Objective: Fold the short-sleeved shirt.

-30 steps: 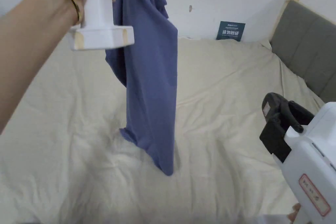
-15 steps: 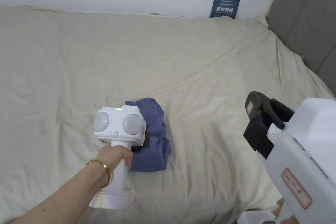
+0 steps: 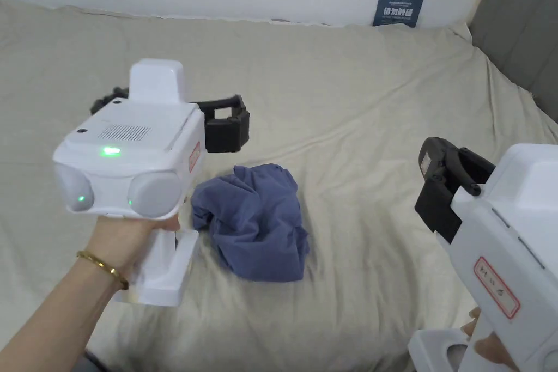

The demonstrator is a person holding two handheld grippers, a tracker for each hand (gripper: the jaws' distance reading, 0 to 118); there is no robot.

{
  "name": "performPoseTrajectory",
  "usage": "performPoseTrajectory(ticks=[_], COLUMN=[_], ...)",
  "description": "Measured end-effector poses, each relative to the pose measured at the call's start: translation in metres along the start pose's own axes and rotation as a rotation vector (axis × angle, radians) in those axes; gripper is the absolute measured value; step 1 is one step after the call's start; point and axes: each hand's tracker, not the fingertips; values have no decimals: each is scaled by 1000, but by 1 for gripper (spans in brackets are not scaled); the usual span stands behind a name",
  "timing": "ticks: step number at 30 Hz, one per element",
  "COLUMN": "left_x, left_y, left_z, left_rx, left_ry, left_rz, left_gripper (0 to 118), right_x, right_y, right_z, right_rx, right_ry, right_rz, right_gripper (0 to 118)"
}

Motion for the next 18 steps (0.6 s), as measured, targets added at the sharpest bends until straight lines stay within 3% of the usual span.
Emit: performPoseTrajectory(ticks=[6,8,10,11,12,13,18], left_x=[-13,-15,-20,-21,-22,-24,-28], left_y=[-8,-16,-25,-28,-30,-35,-46], left_z=[45,53,57,59,60,60,65], left_rx=[102,78,60,35,10,1,-39], left_ry=[170,188,172,169,155,148,145], left_rz=[-94,-103,-102,-95,-87,-81,-28], left_gripper=[116,95,90,80,61,48,2], right_x=[-13,-16,-20,-22,-23,-25,-29], right_y=[6,7,7,6,6,5,1], right_z=[-11,-13,-15,-16,-16,-15,-13], right_rx=[28,28,22,17,14,13,4], right_ry=[5,15,21,26,30,34,36], right_rz=[14,13,27,34,37,38,39], right_gripper=[1,1,1,1,1,1,1])
